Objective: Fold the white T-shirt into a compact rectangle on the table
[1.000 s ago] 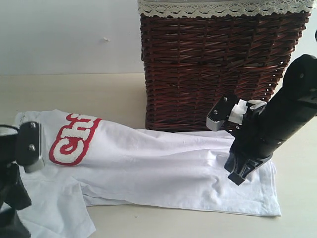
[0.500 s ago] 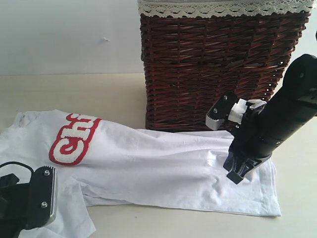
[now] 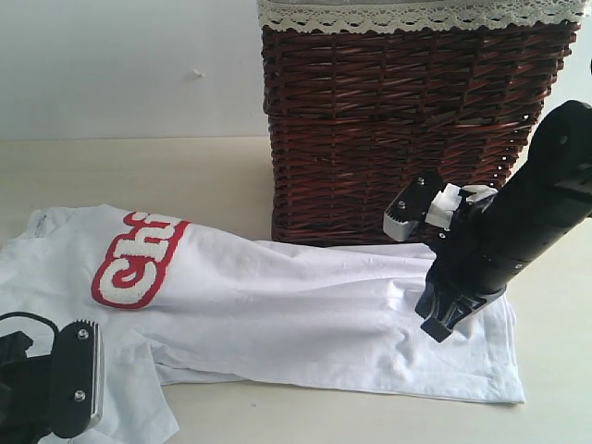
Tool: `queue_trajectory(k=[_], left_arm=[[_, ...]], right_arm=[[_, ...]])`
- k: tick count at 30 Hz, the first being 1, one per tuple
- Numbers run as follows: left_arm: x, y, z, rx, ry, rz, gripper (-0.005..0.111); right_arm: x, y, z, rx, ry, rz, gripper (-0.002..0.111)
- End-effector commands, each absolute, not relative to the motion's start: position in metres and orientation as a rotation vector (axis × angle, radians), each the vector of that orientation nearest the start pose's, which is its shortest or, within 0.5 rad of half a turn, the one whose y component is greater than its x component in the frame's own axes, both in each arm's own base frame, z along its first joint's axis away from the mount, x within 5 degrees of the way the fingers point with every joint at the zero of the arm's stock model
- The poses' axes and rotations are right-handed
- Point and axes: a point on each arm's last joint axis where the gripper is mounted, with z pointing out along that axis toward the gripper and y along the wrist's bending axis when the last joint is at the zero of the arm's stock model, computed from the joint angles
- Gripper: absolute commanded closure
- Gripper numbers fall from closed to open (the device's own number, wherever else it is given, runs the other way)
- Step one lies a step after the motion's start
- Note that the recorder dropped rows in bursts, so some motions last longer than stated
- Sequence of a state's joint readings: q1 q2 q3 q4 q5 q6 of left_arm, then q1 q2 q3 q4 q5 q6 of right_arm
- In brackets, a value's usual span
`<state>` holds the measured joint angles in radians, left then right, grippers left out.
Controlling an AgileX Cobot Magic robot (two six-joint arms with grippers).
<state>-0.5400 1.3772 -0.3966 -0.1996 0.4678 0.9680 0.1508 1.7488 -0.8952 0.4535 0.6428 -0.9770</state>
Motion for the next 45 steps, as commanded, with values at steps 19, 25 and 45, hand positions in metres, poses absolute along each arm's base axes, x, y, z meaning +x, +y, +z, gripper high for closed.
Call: queue_trajectory(k=[19, 25, 45], left_arm=[[0.152, -0.102, 0.117, 1.733, 2.435, -0.118, 0.107], [0.128, -0.099, 0.175, 2.013, 2.584, -0.354, 0.107], [0.253, -0.138, 0.182, 2.094, 2.029, 0.318, 0.077]], right_arm=[[0.296, 0.068, 0.15, -1.074, 2.647, 0.317, 0.108], [0.296, 0.07, 0.15, -1.045, 2.649, 0.338, 0.108], [0.294, 0.071, 0.15, -1.034, 2.662, 0.373, 0.108]])
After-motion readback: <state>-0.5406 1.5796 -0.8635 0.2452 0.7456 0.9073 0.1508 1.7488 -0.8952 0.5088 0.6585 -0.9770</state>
